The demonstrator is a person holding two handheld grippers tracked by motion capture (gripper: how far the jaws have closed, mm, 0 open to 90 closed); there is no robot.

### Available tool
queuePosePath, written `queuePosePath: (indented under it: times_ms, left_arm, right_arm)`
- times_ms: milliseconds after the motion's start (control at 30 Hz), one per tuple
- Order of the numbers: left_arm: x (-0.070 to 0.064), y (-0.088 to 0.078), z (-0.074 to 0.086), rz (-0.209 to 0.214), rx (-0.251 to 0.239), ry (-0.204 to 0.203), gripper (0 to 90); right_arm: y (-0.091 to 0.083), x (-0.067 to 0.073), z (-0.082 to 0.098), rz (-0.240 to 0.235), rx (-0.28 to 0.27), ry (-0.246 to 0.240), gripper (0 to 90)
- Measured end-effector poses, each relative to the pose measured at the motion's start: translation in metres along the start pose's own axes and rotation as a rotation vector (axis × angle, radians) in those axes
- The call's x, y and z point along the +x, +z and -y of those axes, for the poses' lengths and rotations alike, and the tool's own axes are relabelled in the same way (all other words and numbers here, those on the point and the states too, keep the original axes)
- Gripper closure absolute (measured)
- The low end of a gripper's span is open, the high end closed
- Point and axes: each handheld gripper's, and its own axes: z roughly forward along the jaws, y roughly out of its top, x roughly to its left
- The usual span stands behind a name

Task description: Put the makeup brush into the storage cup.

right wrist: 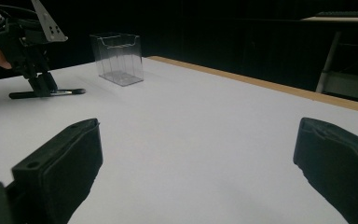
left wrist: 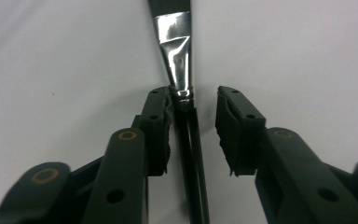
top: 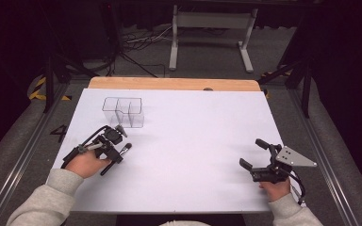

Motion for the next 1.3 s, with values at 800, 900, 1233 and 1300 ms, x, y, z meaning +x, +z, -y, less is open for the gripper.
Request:
queuePosePath:
  times_ms: [800,900,1233,1300]
  left_arm:
    - [0.0,0.002,-0.001,-0.005,0.019,-0.014,79.1]
    - [-0.002,0.001,-0.002,-0.014,0.016,-0.006,79.2]
    - [-0.007,-0.016,-0.001,-0.029,-0.043,0.013,79.3]
    - [-0.008,-0.019,-0.001,-0.028,-0.061,0.011,79.3]
  right_arm:
    - [-0.001,0.0,0.0,-0.001,-0.006,0.001,2.0]
    - [-0.001,0.0,0.0,-0.001,-0.006,0.002,2.0]
    - [0.0,0.0,0.0,-0.001,-0.005,0.003,2.0]
    - [0.0,0.0,0.0,0.0,-0.003,0.006,2.0]
